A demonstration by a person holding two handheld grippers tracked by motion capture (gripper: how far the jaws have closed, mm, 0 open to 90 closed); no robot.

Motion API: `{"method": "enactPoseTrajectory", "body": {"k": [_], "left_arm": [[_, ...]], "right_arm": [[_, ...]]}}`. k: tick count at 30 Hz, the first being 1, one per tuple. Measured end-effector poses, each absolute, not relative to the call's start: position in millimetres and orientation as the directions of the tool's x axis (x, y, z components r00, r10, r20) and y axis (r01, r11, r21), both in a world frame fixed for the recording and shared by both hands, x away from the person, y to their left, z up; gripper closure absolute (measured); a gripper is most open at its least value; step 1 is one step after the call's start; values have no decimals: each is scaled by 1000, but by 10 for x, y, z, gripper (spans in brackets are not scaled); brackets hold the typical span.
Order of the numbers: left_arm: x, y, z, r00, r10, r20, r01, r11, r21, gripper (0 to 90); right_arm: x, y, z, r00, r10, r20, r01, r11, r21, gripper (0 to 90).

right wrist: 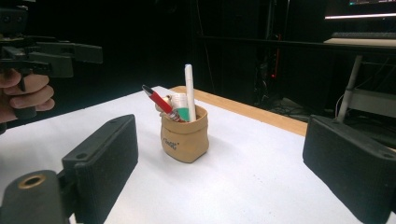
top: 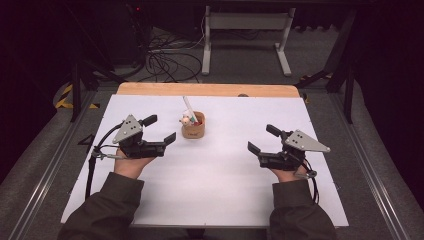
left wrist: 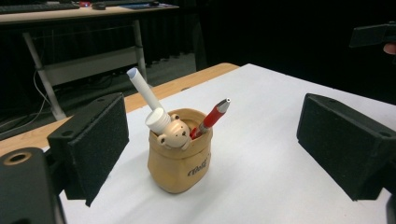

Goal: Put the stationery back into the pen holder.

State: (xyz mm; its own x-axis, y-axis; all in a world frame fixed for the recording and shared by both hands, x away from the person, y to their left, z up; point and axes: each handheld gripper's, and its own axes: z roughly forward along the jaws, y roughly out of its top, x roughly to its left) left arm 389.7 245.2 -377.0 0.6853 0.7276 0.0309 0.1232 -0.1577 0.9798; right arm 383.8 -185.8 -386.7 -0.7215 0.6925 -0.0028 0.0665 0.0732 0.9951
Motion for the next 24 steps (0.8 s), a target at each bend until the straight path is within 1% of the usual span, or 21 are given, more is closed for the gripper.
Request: {"method": "enactPoseTrajectory", "body": {"k": [17, 24], "left_arm": [[3757, 2614, -3768, 684, 729, 27, 123, -152, 981, 89], [3717, 2637, -3765, 681, 731, 47, 113, -168, 979, 89]], "right_arm": [[3833, -1873, -3872, -720, 694, -1, 66, 70, 995, 109], [3834, -1873, -3874, -720, 694, 0, 67, 70, 995, 109]]}}
